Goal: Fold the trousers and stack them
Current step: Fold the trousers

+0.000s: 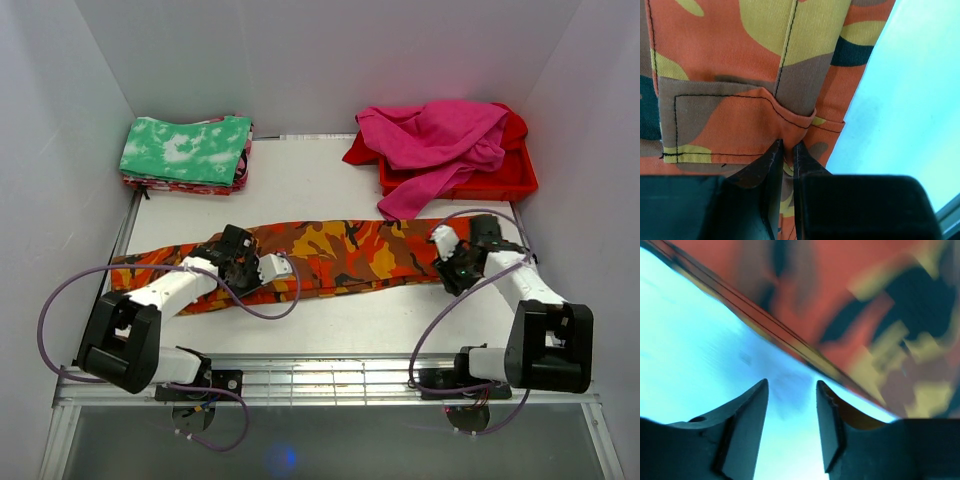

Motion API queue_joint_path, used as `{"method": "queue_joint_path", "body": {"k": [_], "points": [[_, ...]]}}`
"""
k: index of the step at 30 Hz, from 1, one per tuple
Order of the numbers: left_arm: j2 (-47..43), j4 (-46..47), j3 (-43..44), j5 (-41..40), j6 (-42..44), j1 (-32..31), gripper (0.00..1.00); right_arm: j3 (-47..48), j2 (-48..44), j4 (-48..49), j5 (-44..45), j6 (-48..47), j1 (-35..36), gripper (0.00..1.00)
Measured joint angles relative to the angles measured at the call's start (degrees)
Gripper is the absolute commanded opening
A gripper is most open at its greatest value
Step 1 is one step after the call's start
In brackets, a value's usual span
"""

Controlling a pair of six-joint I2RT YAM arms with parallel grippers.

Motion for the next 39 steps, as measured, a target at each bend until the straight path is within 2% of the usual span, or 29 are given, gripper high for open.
{"method": "queue_joint_path", "body": {"k": [1,6,10,12,14,18,19,24,39], "points": [[0.9,0.5,0.6,0.0,-0.3,0.0,0.0,1.6,0.3,-2.3,-0.6,-1.2,-4.8,0.59],[3.0,1.9,1.9,0.5,-1.1,0.1,0.0,11.5,5.0,-10.3,-4.5,-5.6,-23.1,0.62],[3.6,2.3,2.0,0.5,-1.3,0.1,0.0,17.9,11.4,-13.3,-7.1,-5.7,-33.9,0.54],[4.1,2.3,2.3,0.6,-1.4,0.5,0.0,19.8,14.3,-13.9,-7.7,-5.4,-37.6,0.54],[4.4,2.2,2.6,0.8,-1.4,0.7,0.0,20.6,16.2,-14.8,-8.7,-5.2,-39.1,0.56],[5.5,2.0,3.5,1.2,-1.7,0.9,0.0,20.6,18.3,-15.4,-11.8,-3.6,-40.4,0.68],[5.8,2.0,3.8,1.4,-1.8,0.9,0.0,20.6,18.6,-15.3,-12.8,-2.8,-40.6,0.76],[6.4,1.7,4.4,1.5,-1.9,1.1,0.0,21.4,20.0,-14.8,-18.1,1.6,-40.8,0.91],[6.2,1.8,4.3,1.5,-1.8,1.1,0.0,26.3,25.3,-8.2,-19.2,12.2,-41.0,0.9]]}}
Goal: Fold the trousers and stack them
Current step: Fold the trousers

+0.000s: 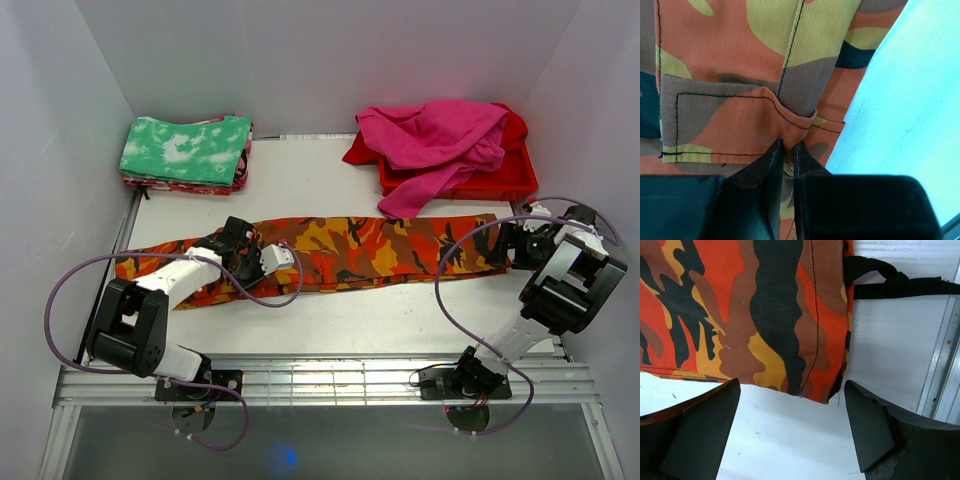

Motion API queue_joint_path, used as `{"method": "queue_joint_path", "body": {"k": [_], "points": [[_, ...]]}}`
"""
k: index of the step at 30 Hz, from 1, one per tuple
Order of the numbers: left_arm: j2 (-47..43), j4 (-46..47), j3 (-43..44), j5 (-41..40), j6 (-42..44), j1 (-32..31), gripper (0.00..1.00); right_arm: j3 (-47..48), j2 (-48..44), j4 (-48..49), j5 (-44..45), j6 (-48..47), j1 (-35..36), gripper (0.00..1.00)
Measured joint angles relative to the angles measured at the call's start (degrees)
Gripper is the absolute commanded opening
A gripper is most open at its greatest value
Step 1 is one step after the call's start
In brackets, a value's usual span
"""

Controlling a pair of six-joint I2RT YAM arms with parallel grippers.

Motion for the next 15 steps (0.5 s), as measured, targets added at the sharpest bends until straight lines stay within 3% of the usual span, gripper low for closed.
{"method": "queue_joint_path", "body": {"k": [15], "points": [[0.0,0.0,0.0,0.0,0.0,0.0,0.0,1.6,2.1,-1.2,-5.7,3.7,0.0,0.87]]}}
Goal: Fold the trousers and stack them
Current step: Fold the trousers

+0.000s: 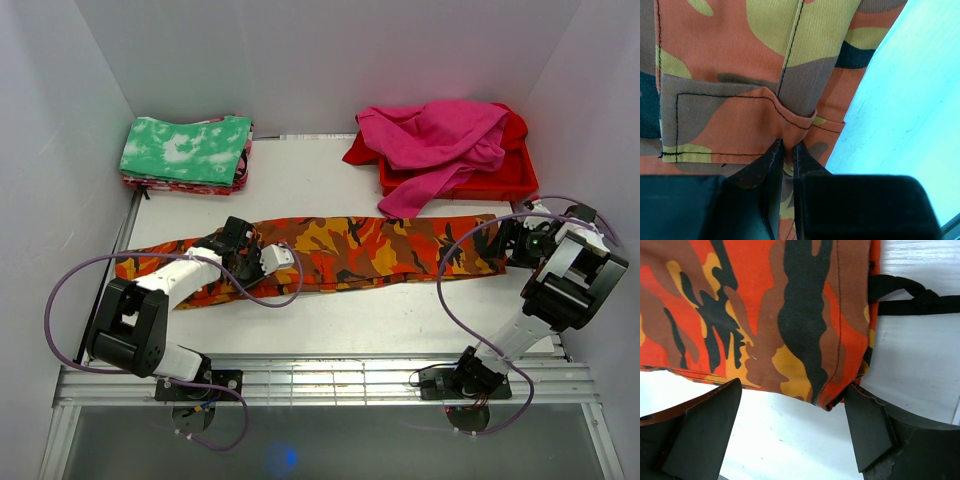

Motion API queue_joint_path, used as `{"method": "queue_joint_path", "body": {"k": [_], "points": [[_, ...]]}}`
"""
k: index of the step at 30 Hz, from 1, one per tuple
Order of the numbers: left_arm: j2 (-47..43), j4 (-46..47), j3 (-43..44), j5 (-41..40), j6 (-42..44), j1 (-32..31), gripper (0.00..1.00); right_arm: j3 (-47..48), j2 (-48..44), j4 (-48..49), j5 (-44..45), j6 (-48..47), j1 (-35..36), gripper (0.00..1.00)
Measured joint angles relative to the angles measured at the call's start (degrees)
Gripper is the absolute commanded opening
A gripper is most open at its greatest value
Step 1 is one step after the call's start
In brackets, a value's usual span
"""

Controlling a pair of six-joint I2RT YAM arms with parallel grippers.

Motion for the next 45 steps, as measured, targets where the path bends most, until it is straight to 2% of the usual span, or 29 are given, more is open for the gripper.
{"method": "queue_joint_path", "body": {"k": [8,17,32,45], "points": [[0.0,0.0,0.0,0.0,0.0,0.0,0.0,0.1,0.4,-1.2,-2.0,1.0,0.0,0.85],[0.0,-0.1,0.1,0.0,0.0,0.0,0.0,-1.4,1.5,0.2,1.5,1.3,0.0,0.83],[-0.2,-2.7,1.7,0.8,0.5,0.8,0.0,-4.9,-1.3,5.1,5.4,1.8,0.2,0.84],[-9.5,-7.8,-5.0,2.3,8.3,1.0,0.0,-5.1,-1.6,5.8,6.8,2.5,0.4,0.84]]}}
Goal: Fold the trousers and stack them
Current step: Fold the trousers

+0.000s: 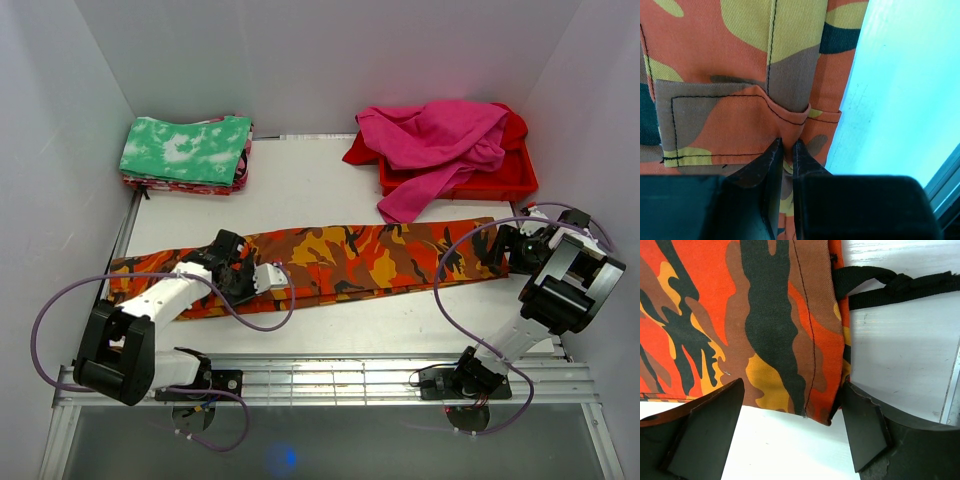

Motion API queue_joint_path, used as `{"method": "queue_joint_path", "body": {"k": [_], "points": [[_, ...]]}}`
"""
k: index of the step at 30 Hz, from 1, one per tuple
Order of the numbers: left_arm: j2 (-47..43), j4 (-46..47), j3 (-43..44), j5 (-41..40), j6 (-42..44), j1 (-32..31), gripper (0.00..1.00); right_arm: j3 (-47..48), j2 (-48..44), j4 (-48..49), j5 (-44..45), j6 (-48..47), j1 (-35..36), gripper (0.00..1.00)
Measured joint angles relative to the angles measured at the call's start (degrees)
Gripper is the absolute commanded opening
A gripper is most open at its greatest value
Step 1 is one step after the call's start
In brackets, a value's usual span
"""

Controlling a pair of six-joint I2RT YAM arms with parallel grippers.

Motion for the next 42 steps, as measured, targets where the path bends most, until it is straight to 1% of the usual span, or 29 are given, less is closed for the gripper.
{"method": "queue_joint_path", "body": {"k": [6,17,24,29,32,34,36,39,40,42], "points": [[-0.5,-3.1,0.9,1.5,0.8,0.5,0.0,0.1,0.0,0.0,0.4,0.2,0.1,0.83],[-1.4,-15.5,4.8,4.2,3.3,1.0,0.0,0.3,0.0,1.8,5.4,-0.1,0.0,0.83],[4.2,-21.8,5.9,7.5,4.7,1.0,0.0,0.3,0.0,2.4,6.6,-0.1,0.0,0.82],[9.4,-22.2,5.8,8.3,3.3,1.0,0.0,0.3,-0.1,2.3,6.6,-1.1,0.0,0.79],[12.5,-21.5,6.8,8.3,-0.6,1.3,0.0,0.3,-0.3,1.9,6.4,-2.4,0.6,0.76],[13.7,-21.3,7.5,7.6,-3.3,1.1,0.0,0.3,-0.4,0.9,6.3,-3.3,1.1,0.72],[15.4,-21.7,8.7,6.7,-5.3,0.4,0.0,0.3,-0.5,-0.7,5.7,-4.4,2.0,0.71],[19.2,-23.4,11.5,5.2,-7.4,-1.1,0.0,1.1,-0.5,-3.7,4.4,-5.9,3.3,0.65],[20.2,-24.1,12.3,4.7,-7.7,-1.8,0.0,1.8,-0.5,-4.9,3.8,-6.3,3.9,0.61],[21.0,-24.8,13.2,3.5,-7.8,-3.5,0.0,3.5,-1.0,-6.4,3.1,-7.2,5.3,0.59]]}}
